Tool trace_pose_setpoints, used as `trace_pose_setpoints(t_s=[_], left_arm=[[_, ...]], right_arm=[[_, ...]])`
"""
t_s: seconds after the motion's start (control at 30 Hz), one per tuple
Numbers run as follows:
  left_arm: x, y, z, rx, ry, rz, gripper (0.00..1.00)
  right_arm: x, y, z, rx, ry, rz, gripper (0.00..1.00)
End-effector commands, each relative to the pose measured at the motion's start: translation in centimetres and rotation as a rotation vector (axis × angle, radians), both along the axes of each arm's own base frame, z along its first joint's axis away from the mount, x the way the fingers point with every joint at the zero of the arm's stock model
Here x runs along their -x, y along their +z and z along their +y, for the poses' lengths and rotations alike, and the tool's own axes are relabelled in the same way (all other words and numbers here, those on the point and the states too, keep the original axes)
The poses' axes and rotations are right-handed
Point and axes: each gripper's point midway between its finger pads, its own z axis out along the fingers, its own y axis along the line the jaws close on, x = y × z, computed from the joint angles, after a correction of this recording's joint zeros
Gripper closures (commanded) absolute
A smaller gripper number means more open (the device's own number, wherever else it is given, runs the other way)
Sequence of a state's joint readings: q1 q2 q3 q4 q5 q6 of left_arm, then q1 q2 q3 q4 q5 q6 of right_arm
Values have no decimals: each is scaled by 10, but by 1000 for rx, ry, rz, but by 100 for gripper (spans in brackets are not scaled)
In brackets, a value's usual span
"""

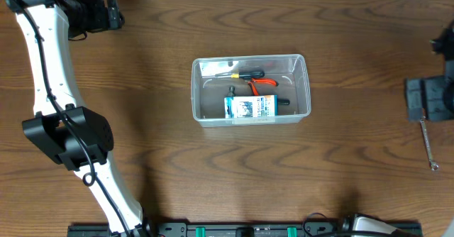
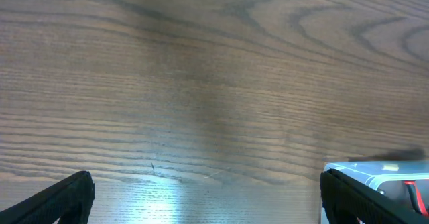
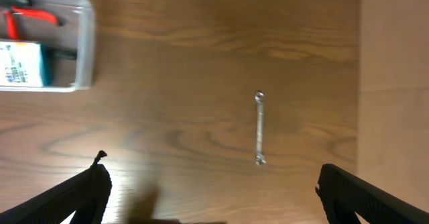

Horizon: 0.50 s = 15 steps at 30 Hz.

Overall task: Pack container
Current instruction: 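Raise the right gripper and move it right toward the silver wrench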

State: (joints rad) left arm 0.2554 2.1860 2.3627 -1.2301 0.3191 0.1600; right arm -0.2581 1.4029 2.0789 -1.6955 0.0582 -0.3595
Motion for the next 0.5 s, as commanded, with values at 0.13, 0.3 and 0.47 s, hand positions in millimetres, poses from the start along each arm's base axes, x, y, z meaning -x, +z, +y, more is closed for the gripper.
trace_pose_setpoints(t_s=[0.13, 0.3, 0.47], left_arm=[[-1, 8, 1, 4, 1, -20, 2], [-1, 8, 1, 4, 1, -20, 2], [-1, 8, 1, 4, 1, -20, 2]], right_arm=[[2, -33, -17, -36, 118, 93, 1], [-10, -83, -41, -111, 125, 141, 1], [-16, -112, -56, -167, 44, 189, 1]])
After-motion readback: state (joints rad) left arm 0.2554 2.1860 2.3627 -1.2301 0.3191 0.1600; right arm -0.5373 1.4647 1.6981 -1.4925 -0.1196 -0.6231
